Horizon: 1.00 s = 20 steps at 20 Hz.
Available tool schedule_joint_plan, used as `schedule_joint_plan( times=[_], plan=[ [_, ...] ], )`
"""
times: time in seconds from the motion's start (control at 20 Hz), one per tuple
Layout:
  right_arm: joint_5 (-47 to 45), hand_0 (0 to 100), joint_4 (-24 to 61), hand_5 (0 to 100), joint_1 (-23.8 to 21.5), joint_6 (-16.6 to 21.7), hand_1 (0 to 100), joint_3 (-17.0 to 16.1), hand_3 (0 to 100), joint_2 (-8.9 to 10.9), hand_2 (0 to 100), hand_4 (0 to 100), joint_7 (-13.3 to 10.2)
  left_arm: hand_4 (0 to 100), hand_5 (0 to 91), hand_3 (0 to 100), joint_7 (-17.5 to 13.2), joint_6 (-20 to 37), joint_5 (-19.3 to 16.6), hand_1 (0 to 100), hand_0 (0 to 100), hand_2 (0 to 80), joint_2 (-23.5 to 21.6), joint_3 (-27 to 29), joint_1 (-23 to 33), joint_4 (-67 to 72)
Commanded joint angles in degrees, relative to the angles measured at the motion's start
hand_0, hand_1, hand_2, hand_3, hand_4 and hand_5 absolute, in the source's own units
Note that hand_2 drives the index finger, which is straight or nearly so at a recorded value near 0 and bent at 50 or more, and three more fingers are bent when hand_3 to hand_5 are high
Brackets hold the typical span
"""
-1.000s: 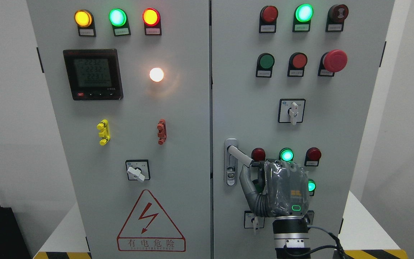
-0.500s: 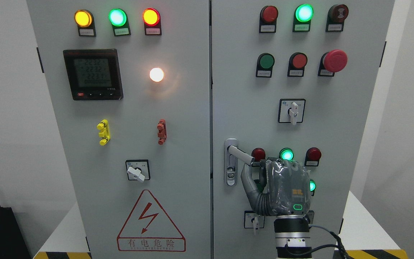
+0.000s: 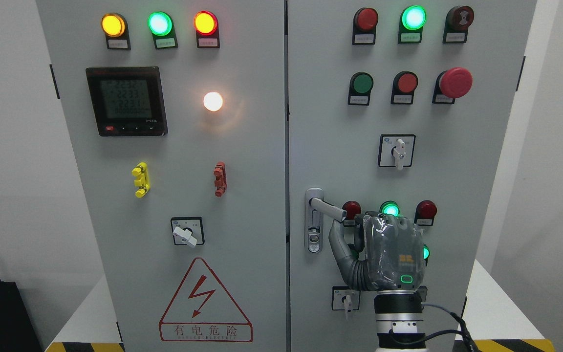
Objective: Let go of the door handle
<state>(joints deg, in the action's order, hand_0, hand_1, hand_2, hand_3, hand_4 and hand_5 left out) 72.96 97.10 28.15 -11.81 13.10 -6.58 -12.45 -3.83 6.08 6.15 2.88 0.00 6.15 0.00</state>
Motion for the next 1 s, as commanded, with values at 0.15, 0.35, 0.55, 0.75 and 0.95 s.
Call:
schedule_joint_plan(
  times=[0.15,0.35,0.55,0.75,0.95],
  plan=[
    [-0.02,63,0.02,96,0.24,-0.05,28,-0.18,100,0.51,100,100,-0.03,0,0.0,0,-0.04,-0.02,0.00,39,12,0.0,0.02,-0.79,0.00,1.14],
    [-0.02,63,0.02,96,0.50,0.04,28,-0.18,100,0.51,100,100,-0.11,0,0.0,0,-0.04,-0.02,0.00,39,12,0.0,0.02,-0.79,0.00,1.14],
    [-0.02,63,0.02,96,0.59,0.04,28,-0.27,100,0.51,100,100,-0.11,0,0.0,0,-0.04,-0.02,0.00,39,12,0.0,0.02,-0.79,0.00,1.14],
    [-0.02,63,0.02,96,0.41,0.04,28,-0.18,100,0.51,100,100,-0.29,0,0.0,0,-0.04,-0.02,0.00,39,12,0.0,0.02,-0.79,0.00,1.14],
    [-0.02,63,0.11,96,-0.20,0.30,28,0.00,100,0.60,100,100,-1.16,0,0.0,0,-0.04,-0.02,0.00,39,12,0.0,0.02,-0.79,0.00,1.14]
  ],
)
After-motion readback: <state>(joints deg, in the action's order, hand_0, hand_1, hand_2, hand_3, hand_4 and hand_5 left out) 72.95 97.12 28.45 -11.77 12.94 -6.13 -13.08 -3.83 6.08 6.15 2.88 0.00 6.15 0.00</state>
